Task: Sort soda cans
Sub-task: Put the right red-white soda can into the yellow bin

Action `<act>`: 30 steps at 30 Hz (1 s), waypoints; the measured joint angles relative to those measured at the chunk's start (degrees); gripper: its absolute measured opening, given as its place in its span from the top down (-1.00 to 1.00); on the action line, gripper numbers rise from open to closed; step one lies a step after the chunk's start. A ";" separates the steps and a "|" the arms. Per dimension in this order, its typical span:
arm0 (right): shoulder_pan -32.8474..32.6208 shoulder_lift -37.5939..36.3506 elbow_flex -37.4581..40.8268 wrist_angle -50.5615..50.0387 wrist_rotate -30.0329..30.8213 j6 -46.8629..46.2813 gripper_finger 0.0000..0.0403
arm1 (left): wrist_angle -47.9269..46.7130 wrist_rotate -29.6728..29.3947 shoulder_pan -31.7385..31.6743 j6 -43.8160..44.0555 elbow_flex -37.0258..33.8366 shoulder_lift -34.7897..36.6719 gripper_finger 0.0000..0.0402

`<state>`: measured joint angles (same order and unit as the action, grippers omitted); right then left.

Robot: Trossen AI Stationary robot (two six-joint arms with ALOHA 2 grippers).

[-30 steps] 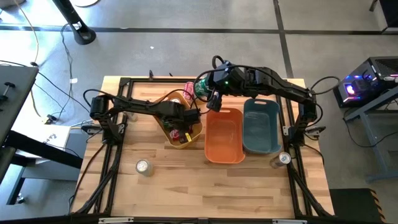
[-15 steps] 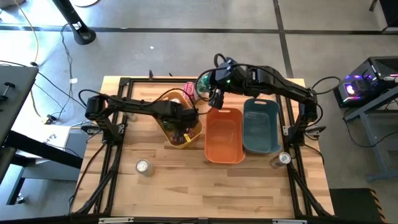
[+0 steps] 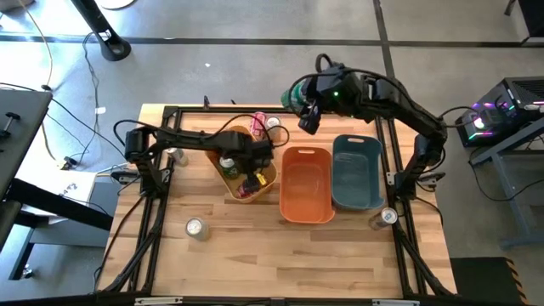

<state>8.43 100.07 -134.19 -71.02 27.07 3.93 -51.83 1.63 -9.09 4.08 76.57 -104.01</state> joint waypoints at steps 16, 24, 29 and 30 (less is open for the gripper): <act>0.32 -0.19 0.00 -1.69 -0.66 -0.09 -0.42 | -5.55 -4.50 1.83 1.71 5.01 1.84 -0.52; 0.17 -0.19 0.00 -3.72 -0.70 -0.94 -0.42 | 2.64 -2.84 3.28 6.63 -2.62 1.65 -0.52; 0.17 -0.19 0.00 -3.74 -0.80 -0.94 -0.42 | 10.36 -2.49 3.16 9.33 -9.14 1.92 -0.52; 0.17 -0.19 0.00 -3.74 -0.95 -0.94 -0.42 | 11.26 -2.54 3.18 9.34 -10.12 2.09 -0.52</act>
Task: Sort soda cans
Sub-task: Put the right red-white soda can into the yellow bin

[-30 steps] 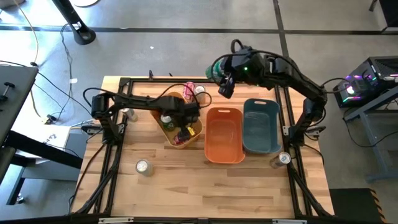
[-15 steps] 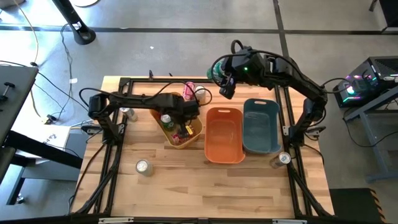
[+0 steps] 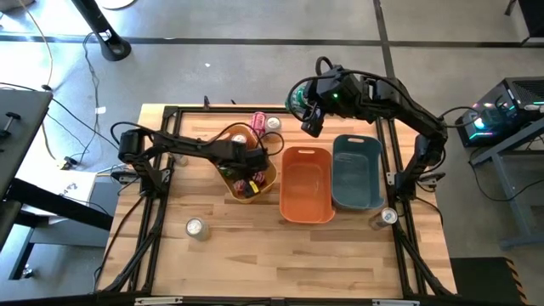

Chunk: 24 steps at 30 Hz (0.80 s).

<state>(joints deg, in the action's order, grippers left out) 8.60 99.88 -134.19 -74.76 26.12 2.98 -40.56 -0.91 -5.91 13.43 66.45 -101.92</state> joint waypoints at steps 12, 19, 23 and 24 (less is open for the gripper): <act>0.00 0.00 0.02 0.42 -0.16 -0.59 -0.42 | 5.83 -2.77 -0.37 0.12 -5.78 0.35 -0.38; 0.00 0.00 0.02 1.66 -0.16 -0.42 -0.42 | 10.11 -2.81 -0.17 0.93 -6.34 0.14 -0.47; 0.00 0.00 0.02 2.32 -0.16 0.02 -0.42 | 9.76 -5.13 -0.29 -0.44 -6.34 0.14 -0.44; 0.00 0.00 0.02 2.45 -0.16 0.04 -0.42 | 9.77 -5.71 -0.28 -0.51 -6.34 0.14 -0.37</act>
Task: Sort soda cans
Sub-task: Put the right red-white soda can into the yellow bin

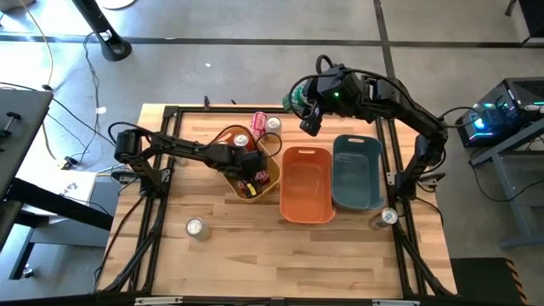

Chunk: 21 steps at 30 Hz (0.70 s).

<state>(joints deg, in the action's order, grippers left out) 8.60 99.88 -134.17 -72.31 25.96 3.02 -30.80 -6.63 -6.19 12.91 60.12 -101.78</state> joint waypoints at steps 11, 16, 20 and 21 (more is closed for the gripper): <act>0.00 0.00 0.00 0.21 0.00 0.42 -0.42 | -0.04 1.75 0.56 -1.13 0.97 1.55 -0.16; 0.00 0.00 0.00 0.26 0.00 0.95 -0.42 | -3.16 3.10 0.40 -2.29 2.57 5.74 -0.15; 0.04 0.00 0.00 0.55 0.02 1.63 -0.42 | -2.89 4.35 0.31 -3.15 4.02 11.30 0.60; 0.04 0.00 0.00 0.68 0.02 1.82 -0.42 | -3.14 4.85 0.30 -3.18 3.95 12.71 0.82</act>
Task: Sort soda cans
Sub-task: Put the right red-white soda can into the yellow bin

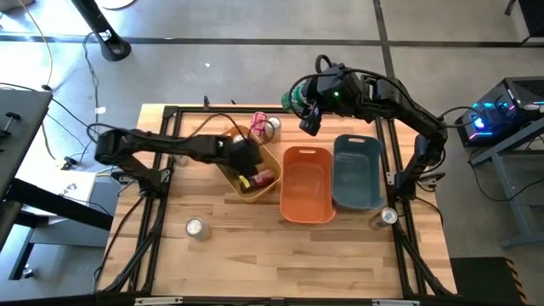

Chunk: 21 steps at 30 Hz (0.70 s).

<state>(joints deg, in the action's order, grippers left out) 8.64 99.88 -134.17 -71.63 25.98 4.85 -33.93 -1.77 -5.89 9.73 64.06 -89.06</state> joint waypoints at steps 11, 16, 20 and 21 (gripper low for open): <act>0.50 0.00 0.00 2.21 -0.13 0.75 -0.42 | -0.69 -0.89 -1.00 -2.81 0.03 7.42 0.96; 0.55 0.00 0.00 2.29 -1.36 0.12 -0.42 | -0.33 0.17 -0.94 -5.03 0.03 1.50 0.63; 0.55 0.00 0.00 2.27 -2.25 -0.77 -0.42 | 3.16 5.50 -0.96 -0.22 0.05 -1.93 0.21; 0.67 0.00 0.00 2.29 -2.36 -0.86 -0.42 | 4.28 6.40 -0.90 0.34 0.05 -2.54 0.11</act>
<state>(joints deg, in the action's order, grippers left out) 9.32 99.88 -134.17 -69.34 23.62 3.99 -29.65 4.63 -6.79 10.07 64.12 -91.61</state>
